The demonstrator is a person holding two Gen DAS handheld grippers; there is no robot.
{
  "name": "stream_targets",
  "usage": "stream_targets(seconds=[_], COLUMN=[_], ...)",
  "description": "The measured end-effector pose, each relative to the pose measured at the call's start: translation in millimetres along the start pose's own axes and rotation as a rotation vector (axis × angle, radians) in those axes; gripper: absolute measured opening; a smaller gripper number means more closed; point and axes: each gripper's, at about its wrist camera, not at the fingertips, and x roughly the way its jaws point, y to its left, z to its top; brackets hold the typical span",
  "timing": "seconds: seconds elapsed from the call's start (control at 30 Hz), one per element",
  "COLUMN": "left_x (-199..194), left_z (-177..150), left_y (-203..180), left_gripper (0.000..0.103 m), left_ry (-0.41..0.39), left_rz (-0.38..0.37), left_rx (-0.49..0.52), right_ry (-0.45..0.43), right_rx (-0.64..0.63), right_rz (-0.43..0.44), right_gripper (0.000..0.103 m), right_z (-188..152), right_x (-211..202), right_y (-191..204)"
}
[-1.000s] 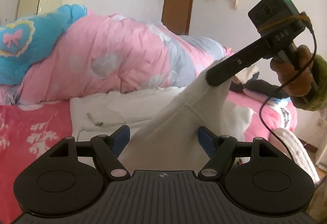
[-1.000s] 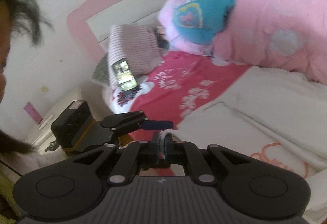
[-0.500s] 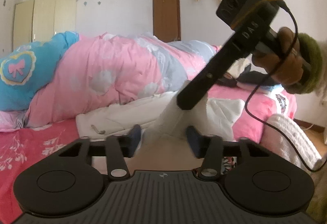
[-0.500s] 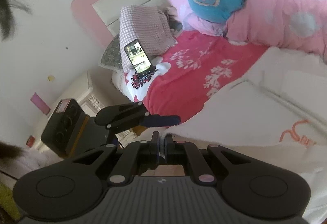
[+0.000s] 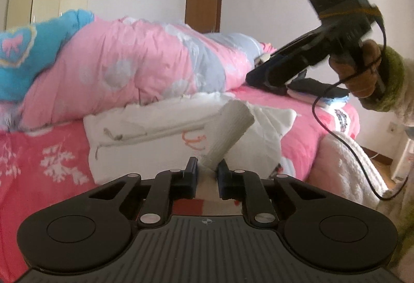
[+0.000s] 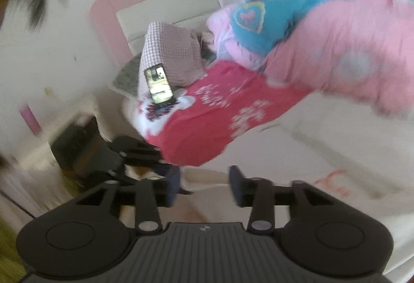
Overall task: Fold clothes
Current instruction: 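Pinch the sweatshirt hem with the right gripper and lift it upward, then grasp the lifted hem with the left gripper while the right gripper releases it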
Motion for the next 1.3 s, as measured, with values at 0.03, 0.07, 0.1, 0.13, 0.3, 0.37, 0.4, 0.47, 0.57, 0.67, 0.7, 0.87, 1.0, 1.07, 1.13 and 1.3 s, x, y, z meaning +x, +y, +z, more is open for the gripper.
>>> stream_targets(seconds=[0.03, 0.07, 0.1, 0.13, 0.3, 0.37, 0.4, 0.47, 0.57, 0.67, 0.7, 0.87, 1.0, 1.07, 1.13, 1.3], left_x=[-1, -1, -2, -3, -3, -4, -2, 5, 16, 21, 22, 27, 33, 34, 33, 27], left_z=[-1, -3, -4, -6, -13, -15, -18, -25, -34, -39, -40, -41, -47, -51, -53, -53], left_y=[1, 2, 3, 5, 13, 17, 20, 32, 52, 65, 68, 66, 69, 73, 75, 74], left_gripper=[0.013, 0.013, 0.013, 0.012, 0.012, 0.012, 0.012, 0.012, 0.013, 0.014, 0.015, 0.018, 0.018, 0.018, 0.018, 0.018], left_ry=[0.008, 0.017, 0.025, 0.033, 0.044, 0.048, 0.059, 0.089, 0.135, 0.15, 0.151, 0.169, 0.19, 0.191, 0.186, 0.173], left_rz=[-0.001, -0.003, -0.004, -0.006, -0.005, -0.004, -0.003, 0.001, -0.004, -0.024, -0.029, -0.021, -0.003, -0.001, -0.004, -0.011], left_rx=[-0.004, -0.008, -0.012, -0.017, -0.069, -0.09, -0.114, -0.185, -0.316, -0.411, -0.434, -0.411, -0.435, -0.461, -0.468, -0.436], right_ry=[-0.006, -0.002, 0.002, 0.005, 0.037, 0.058, 0.065, 0.081, 0.101, 0.131, 0.14, 0.166, 0.181, 0.197, 0.198, 0.125], right_rx=[-0.062, -0.136, -0.212, -0.289, -0.565, -0.582, -0.585, -0.589, -0.58, -0.545, -0.532, -0.477, -0.457, -0.434, -0.423, -0.436], right_rz=[-0.029, -0.05, -0.07, -0.082, -0.124, -0.127, -0.133, -0.141, -0.129, -0.113, -0.103, -0.046, 0.003, 0.042, 0.052, 0.05], right_gripper=[0.052, 0.055, 0.058, 0.058, 0.053, 0.049, 0.048, 0.047, 0.042, 0.037, 0.036, 0.036, 0.036, 0.028, 0.017, 0.004], right_z=[-4, -8, -12, -17, -33, -31, -30, -29, -31, -34, -36, -37, -33, -34, -34, -33], right_x=[0, 4, 9, 15, 48, 62, 68, 82, 100, 119, 124, 139, 152, 157, 158, 146], right_y=[6, 14, 22, 29, 50, 45, 41, 32, 19, 5, 0, -18, -27, -30, -31, -22])
